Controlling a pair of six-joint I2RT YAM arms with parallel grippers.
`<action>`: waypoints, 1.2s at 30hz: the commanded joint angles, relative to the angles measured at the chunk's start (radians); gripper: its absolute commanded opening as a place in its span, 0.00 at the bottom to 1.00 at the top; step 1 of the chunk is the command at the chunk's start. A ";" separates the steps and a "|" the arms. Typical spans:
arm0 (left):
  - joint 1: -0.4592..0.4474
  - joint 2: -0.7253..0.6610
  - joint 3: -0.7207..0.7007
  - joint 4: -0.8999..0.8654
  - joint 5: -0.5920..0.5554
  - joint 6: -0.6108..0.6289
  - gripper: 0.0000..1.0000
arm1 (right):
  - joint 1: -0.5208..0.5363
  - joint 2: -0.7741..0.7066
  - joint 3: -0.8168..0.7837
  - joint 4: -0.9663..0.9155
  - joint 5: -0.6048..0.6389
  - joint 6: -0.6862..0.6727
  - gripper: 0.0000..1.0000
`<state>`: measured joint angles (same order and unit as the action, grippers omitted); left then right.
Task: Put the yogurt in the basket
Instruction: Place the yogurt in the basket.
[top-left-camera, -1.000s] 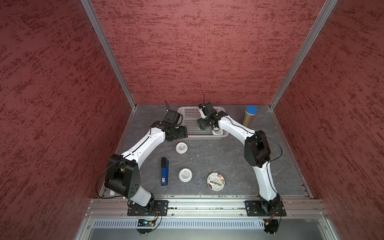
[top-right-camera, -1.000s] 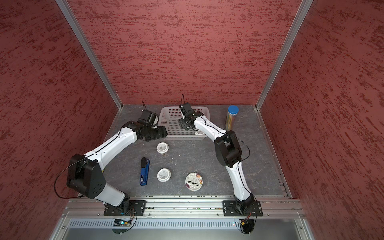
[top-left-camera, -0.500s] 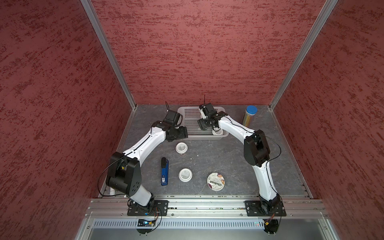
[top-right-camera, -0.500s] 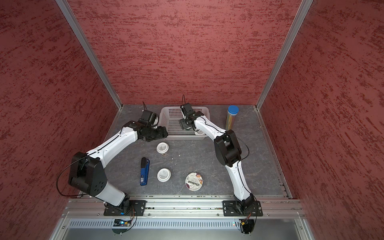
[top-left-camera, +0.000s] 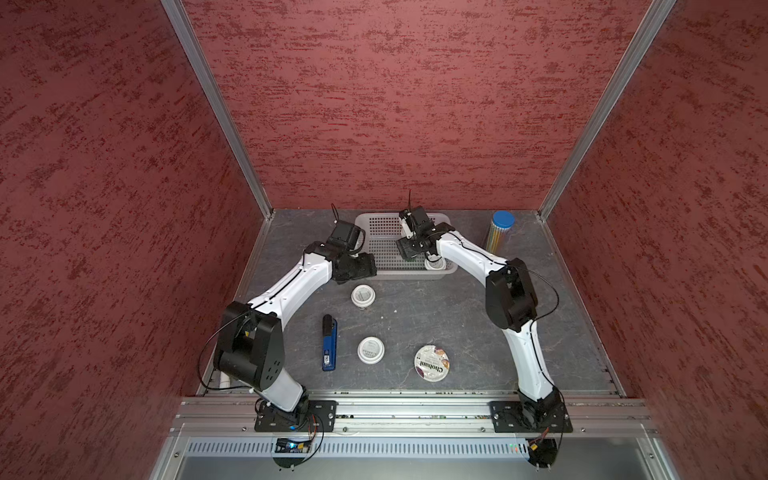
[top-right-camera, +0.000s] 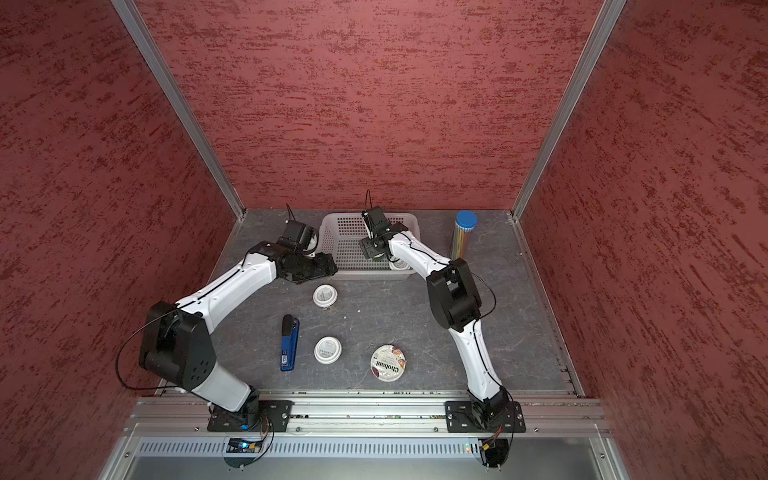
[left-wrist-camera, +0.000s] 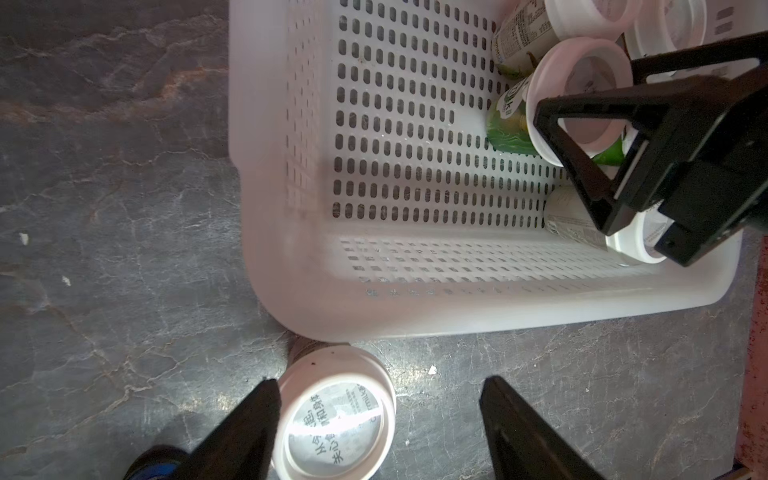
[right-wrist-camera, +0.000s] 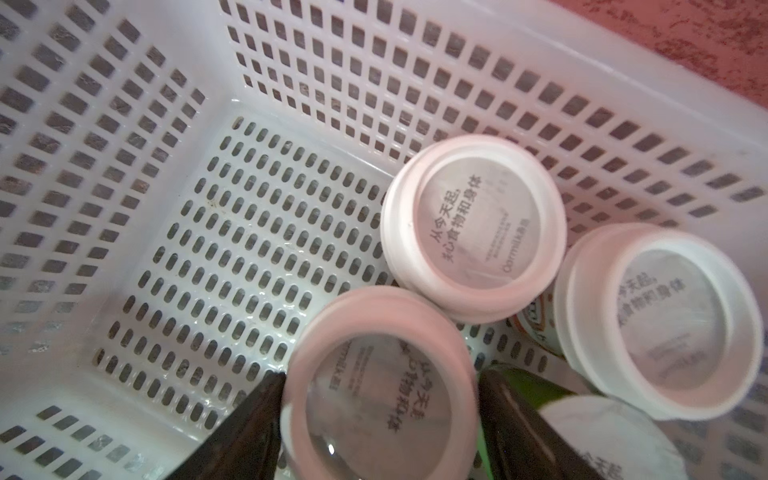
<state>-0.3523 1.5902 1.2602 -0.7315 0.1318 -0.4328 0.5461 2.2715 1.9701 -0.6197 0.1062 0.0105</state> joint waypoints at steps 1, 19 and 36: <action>0.010 0.009 -0.002 0.025 0.010 0.000 0.80 | -0.008 0.018 0.029 0.008 0.027 -0.015 0.76; 0.016 0.007 -0.002 0.027 0.022 -0.002 0.80 | -0.008 -0.002 0.033 -0.002 0.076 -0.037 0.82; 0.018 0.001 -0.004 0.030 0.024 -0.002 0.80 | -0.008 -0.035 0.027 -0.003 0.067 -0.041 0.86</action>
<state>-0.3420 1.5902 1.2602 -0.7307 0.1524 -0.4332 0.5461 2.2704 1.9720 -0.6193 0.1699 -0.0273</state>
